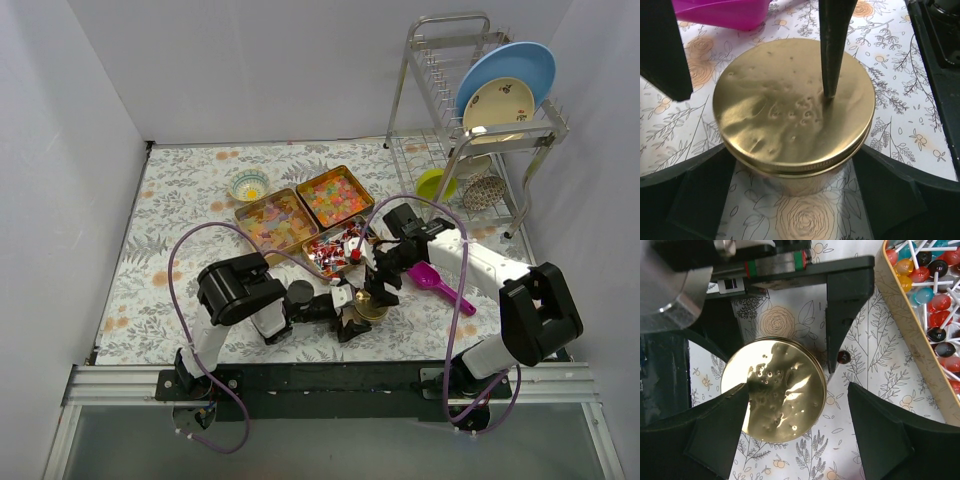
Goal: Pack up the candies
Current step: Screw the bottle lid onto the packing bottle.
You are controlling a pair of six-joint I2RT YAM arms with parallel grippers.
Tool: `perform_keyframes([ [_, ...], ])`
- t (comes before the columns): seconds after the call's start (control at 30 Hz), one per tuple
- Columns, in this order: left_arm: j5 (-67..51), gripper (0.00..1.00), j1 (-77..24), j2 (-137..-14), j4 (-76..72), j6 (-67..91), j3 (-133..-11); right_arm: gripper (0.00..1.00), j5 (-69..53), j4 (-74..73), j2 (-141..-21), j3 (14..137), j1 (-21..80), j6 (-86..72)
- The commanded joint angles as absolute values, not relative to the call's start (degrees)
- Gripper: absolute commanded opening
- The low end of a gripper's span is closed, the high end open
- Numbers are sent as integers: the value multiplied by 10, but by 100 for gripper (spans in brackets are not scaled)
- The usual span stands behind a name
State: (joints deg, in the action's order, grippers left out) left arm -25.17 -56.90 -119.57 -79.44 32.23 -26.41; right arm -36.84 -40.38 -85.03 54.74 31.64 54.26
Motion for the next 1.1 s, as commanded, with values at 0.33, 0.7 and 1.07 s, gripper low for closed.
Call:
perform_keyframes([
  [0.33,-267,62,-583,-1312,-911,346,-219,88,-335,-473,-830,587,312,551],
  [0.7,-265,0,-572,-1311,-825,345,-246,91,-379,-572,-844,666,302,655],
  [1.07,-240,0,-573,-1316,-804,344,-253,91,-388,-590,-910,637,330,726],
])
